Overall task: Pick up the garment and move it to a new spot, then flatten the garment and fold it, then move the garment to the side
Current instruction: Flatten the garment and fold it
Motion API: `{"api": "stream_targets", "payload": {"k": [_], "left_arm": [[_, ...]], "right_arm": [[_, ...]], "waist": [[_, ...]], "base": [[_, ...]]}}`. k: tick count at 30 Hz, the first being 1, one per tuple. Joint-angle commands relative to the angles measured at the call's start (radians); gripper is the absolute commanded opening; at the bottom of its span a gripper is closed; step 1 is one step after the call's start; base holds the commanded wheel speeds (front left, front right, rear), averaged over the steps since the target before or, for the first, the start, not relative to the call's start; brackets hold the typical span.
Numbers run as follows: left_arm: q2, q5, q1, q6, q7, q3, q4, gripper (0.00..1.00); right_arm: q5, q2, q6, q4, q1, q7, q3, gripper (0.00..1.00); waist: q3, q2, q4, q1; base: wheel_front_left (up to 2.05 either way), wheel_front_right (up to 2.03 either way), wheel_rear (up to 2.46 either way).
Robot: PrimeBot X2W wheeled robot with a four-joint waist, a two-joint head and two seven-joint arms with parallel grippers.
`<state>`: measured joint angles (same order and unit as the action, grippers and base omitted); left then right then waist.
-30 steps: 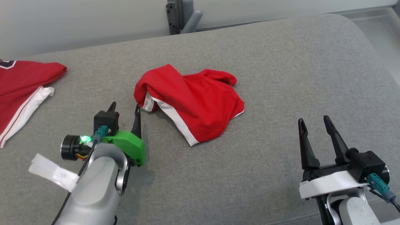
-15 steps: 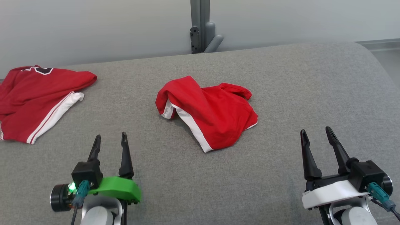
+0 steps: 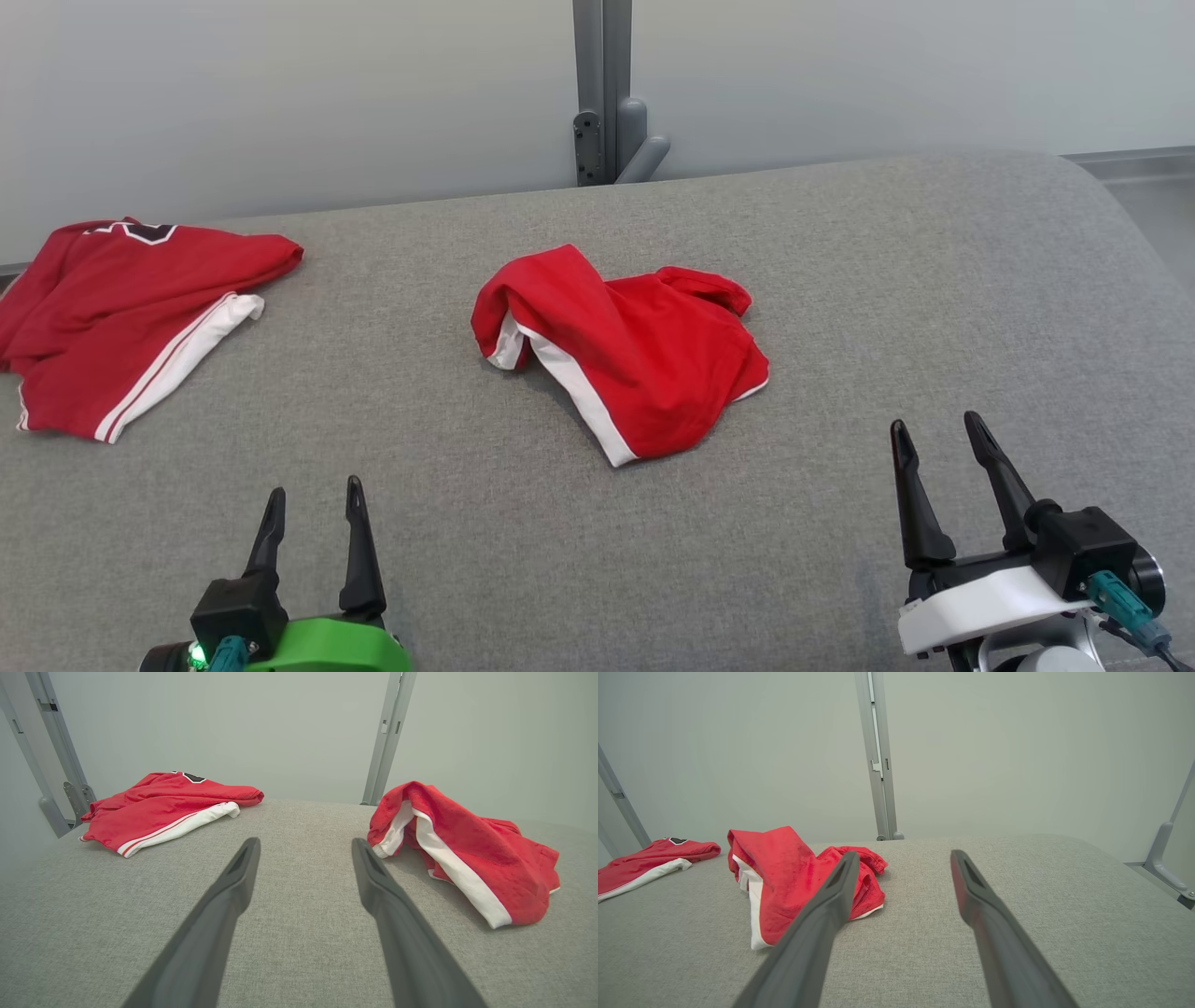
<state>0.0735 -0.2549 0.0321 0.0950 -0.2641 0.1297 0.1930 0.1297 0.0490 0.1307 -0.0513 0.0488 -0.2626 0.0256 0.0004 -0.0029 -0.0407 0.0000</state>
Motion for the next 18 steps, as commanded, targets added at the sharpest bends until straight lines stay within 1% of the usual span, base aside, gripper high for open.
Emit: {"api": "stream_targets", "payload": {"k": [1, 12, 18], "left_arm": [[-0.003, 0.007, 0.015, -0.007, -0.001, -0.007, 0.001, 1.00], [-0.019, 0.041, 0.004, -0.036, -0.001, -0.032, 0.018, 1.00], [-0.022, 0.042, -0.007, -0.044, -0.001, -0.028, 0.011, 1.00]], "right_arm": [[0.007, 0.003, 0.000, -0.003, 0.005, -0.003, 0.004, 1.00], [0.012, 0.003, 0.000, -0.009, -0.001, -0.003, 0.006, 1.00], [0.009, 0.002, 0.000, -0.019, -0.011, -0.003, 0.021, 1.00]], "waist": [[-0.001, 0.0029, -0.001, 0.0000], [0.001, 0.0029, 0.008, 0.0000], [0.011, 0.0029, 0.030, 0.0000]], "base": [[0.00, 0.00, 0.00], [0.00, 0.00, 0.00], [0.00, 0.00, 0.00]]}}
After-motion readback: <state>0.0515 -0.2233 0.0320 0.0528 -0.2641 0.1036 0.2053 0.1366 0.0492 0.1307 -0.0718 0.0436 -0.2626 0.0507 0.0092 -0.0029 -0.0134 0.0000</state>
